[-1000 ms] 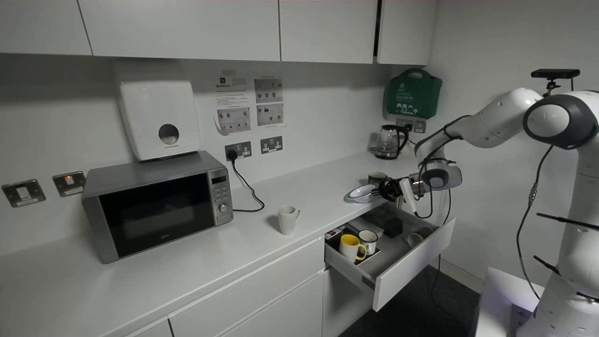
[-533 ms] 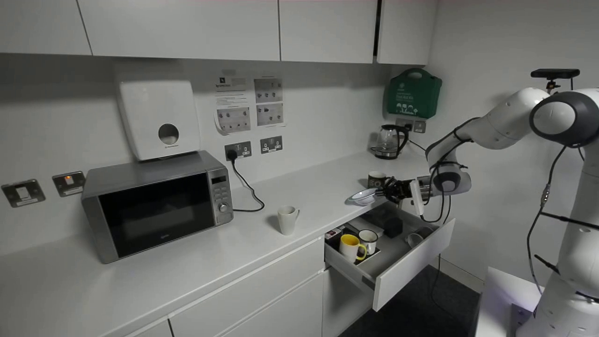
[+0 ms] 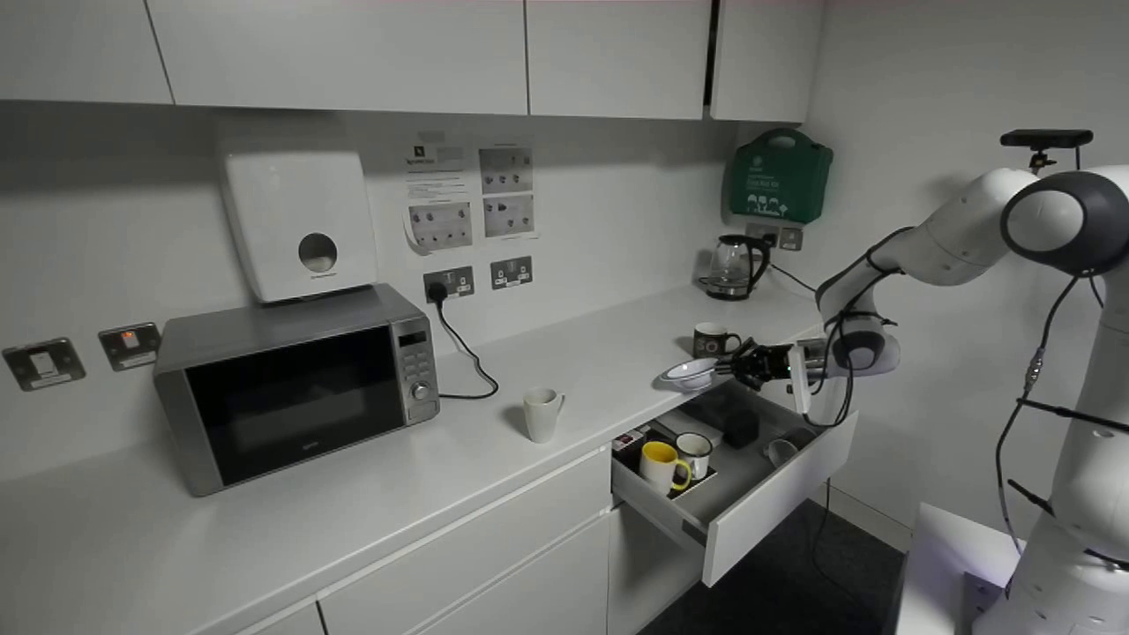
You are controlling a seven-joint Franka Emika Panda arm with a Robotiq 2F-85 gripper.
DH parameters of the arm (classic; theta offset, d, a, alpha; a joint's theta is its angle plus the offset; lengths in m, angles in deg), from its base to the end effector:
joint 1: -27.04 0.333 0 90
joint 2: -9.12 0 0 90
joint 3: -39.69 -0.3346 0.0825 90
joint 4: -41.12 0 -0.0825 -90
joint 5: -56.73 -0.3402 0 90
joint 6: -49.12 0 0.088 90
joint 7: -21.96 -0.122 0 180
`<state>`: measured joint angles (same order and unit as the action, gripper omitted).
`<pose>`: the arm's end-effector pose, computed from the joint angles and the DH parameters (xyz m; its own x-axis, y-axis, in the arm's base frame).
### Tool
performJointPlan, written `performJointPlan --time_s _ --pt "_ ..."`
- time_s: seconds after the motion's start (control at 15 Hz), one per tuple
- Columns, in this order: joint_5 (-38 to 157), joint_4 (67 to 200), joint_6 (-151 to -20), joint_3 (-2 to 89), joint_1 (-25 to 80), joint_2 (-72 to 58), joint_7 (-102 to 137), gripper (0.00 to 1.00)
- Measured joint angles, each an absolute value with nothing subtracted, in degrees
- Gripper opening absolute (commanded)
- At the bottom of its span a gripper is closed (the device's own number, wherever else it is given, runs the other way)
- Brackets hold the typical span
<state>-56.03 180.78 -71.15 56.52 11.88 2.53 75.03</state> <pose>0.4320 -0.2030 0.3181 0.3707 -0.9266 -0.0635 -0.2620 -0.0387 -0.9643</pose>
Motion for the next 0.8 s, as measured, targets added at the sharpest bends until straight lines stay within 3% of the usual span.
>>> performJointPlan --time_s 0.8 --pt "-53.26 183.69 -66.46 59.19 10.4 2.53 75.58 0.01"
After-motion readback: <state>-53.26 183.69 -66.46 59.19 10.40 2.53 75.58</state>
